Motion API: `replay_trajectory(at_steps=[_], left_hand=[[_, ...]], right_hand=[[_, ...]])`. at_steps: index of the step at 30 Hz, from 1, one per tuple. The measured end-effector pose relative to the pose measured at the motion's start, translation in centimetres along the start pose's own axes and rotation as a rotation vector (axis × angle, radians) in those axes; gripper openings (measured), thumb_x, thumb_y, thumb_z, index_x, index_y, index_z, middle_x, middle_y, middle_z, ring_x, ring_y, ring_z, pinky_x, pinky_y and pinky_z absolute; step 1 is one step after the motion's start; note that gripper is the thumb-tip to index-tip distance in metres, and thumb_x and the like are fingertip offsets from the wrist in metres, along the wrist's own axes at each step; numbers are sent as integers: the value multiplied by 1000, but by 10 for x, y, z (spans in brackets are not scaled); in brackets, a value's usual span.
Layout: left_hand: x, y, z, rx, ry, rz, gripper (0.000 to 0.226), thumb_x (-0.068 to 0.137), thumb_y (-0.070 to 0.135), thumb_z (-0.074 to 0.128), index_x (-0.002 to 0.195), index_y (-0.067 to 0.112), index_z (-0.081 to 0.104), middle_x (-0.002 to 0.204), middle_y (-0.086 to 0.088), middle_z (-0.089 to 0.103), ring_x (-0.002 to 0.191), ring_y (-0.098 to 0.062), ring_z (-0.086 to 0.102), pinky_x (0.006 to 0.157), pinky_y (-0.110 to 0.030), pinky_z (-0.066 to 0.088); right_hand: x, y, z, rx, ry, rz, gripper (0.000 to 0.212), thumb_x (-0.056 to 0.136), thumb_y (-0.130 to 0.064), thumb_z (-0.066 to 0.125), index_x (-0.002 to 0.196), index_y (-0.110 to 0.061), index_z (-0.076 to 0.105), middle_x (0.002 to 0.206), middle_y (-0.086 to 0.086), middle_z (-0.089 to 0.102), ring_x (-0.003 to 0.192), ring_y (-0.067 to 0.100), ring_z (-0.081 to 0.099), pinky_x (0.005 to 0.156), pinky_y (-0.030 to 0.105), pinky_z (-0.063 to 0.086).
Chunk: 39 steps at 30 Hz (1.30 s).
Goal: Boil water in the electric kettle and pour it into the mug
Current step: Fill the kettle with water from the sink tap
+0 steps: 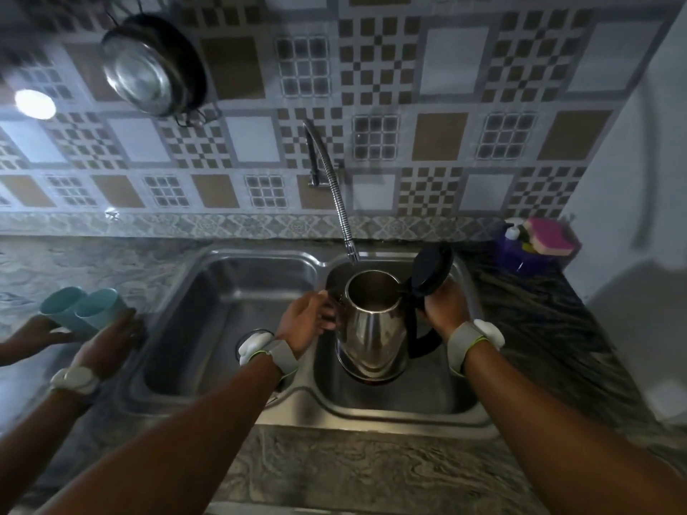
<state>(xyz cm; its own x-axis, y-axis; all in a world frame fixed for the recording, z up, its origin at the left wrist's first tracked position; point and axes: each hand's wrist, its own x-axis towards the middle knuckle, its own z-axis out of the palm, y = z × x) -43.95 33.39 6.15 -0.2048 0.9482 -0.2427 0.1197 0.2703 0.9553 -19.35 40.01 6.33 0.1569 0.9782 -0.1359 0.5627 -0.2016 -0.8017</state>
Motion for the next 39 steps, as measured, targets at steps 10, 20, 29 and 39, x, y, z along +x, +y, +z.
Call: replay_trajectory(at_steps=[10,20,29,39], left_hand=[[22,-13,-16,-49,8,-50,33,102,32,47,106,5,66,99,-19,71,80,-25,68,63,-22,55],[79,9,-26,112,73,41,33,103,32,45,100,13,72,92,-9,72,80,-21,65,64,-22,47],[152,78,-21,585,139,320,23,88,23,70,107,10,70,114,-15,67,101,-32,68,92,-41,52],[210,124,-22,831,143,413,64,84,38,72,141,17,52,146,-12,45,133,-34,48,111,-40,39]], right_hand=[[23,-2,32,-50,-52,63,34,89,-21,50,55,-21,52,59,-1,56,63,25,54,54,25,33],[48,0,40,-68,-76,11,30,87,-14,55,57,-19,54,60,-7,55,58,12,52,51,23,31],[49,2,50,90,-9,19,14,73,-34,52,65,-38,63,56,-7,59,68,26,64,68,44,55],[47,-2,46,143,29,-8,31,87,-18,57,56,-22,58,48,-5,56,53,11,55,52,26,41]])
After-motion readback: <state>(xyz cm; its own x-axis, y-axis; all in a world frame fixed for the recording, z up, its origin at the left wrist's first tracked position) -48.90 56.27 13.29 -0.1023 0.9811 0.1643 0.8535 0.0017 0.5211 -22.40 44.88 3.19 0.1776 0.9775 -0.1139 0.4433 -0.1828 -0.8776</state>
